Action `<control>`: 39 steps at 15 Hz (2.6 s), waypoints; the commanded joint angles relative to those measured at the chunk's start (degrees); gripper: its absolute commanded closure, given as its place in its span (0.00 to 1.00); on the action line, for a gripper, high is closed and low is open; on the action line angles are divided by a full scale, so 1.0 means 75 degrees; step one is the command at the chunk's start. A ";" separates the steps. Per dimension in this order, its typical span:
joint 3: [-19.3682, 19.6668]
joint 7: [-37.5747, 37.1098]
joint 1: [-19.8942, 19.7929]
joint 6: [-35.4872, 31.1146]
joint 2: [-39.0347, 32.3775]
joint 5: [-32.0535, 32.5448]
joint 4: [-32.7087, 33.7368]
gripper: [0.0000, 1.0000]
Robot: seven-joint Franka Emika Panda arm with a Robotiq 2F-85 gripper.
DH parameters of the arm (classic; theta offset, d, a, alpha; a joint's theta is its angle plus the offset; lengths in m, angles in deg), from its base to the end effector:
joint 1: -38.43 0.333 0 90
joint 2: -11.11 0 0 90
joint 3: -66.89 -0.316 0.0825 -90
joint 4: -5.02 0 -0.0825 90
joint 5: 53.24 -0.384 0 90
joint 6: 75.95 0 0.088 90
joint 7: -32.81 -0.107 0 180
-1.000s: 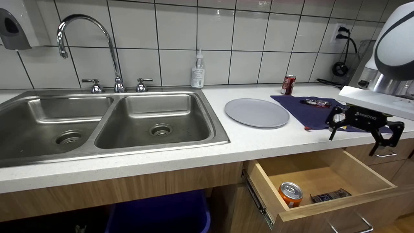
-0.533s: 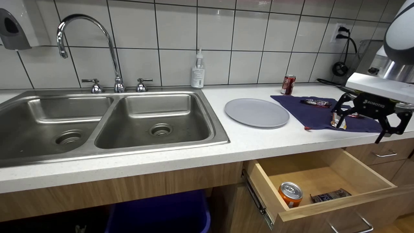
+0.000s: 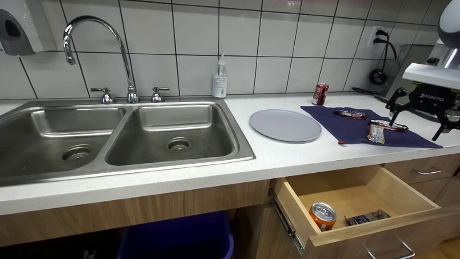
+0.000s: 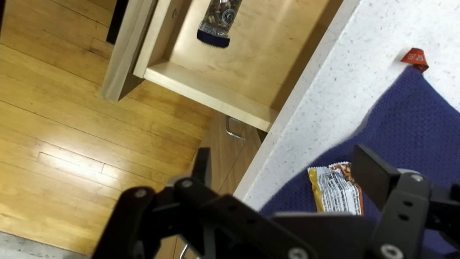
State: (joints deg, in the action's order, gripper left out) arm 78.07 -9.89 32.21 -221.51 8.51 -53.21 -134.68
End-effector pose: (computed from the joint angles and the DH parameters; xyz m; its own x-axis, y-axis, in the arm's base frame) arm 0.4683 -0.1470 0.2902 0.4980 -0.8658 0.0486 -0.8656 -0.4997 -0.0324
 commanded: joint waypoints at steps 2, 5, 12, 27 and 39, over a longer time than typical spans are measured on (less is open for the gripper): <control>0.0000 0.0624 -0.0215 0.0780 -0.0447 -0.0049 0.0979 0.00; 0.0036 0.0786 -0.0233 0.0979 -0.0862 -0.0083 0.1538 0.00; 0.0149 0.0842 -0.0171 0.1244 -0.1847 -0.0062 0.2689 0.00; 0.0146 0.0916 -0.0126 0.1654 -0.3193 -0.0220 0.3945 0.00; 0.0165 0.0904 -0.0142 0.1738 -0.3923 -0.0309 0.4690 0.00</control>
State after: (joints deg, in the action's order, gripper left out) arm 79.03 -4.79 31.29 -211.45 -19.35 -54.25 -102.78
